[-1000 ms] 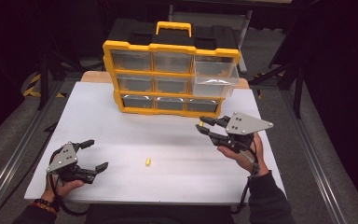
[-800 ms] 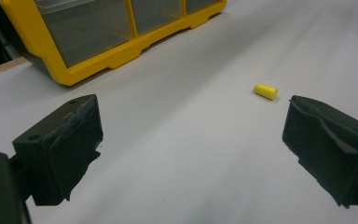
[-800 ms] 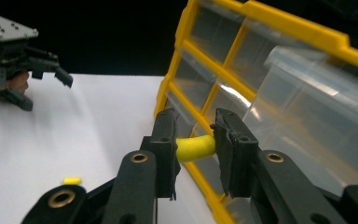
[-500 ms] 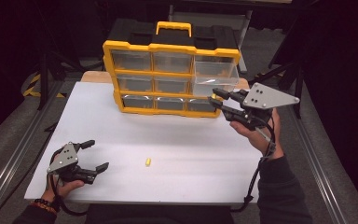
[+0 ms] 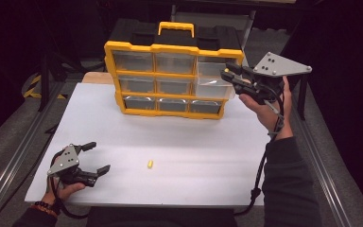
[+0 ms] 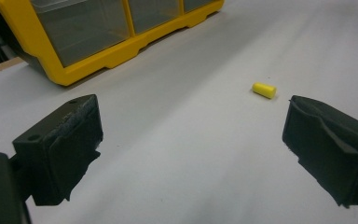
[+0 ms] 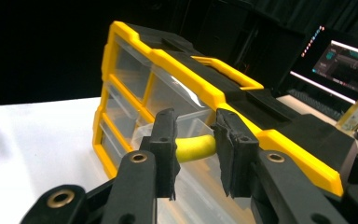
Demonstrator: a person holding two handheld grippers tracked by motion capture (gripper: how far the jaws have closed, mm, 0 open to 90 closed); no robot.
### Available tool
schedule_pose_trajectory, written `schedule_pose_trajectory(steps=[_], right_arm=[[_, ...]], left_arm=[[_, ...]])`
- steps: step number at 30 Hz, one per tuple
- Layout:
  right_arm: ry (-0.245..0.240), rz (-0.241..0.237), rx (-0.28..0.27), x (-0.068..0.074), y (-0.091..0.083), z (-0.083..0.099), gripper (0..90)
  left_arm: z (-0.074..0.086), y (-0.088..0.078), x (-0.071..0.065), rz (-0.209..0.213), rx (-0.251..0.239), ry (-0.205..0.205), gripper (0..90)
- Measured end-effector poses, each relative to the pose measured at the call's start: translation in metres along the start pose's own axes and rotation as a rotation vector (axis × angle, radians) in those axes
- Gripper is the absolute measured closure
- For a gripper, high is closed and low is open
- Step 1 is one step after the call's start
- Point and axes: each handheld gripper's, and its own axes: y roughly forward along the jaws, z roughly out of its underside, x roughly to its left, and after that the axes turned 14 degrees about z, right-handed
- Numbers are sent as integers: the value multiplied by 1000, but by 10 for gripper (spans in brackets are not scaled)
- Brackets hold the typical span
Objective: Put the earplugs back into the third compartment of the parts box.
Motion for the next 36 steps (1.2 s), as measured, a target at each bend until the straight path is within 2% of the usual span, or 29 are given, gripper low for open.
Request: schedule_pose_trajectory(steps=[2, 11, 26, 32, 36], right_arm=[[4, 22, 20, -4, 6, 1, 698], [29, 45, 64, -12, 19, 7, 693], [43, 74, 97, -15, 26, 11, 674], [51, 87, 106, -15, 26, 12, 660], [51, 82, 112, -13, 27, 13, 651]], left_arm=[[0, 0, 0, 0, -1, -2, 59], [0, 1, 0, 3, 3, -3, 59], [1, 1, 1, 5, 5, -3, 59], [0, -2, 1, -5, -10, -4, 58], [0, -2, 1, -6, -2, 1, 59]])
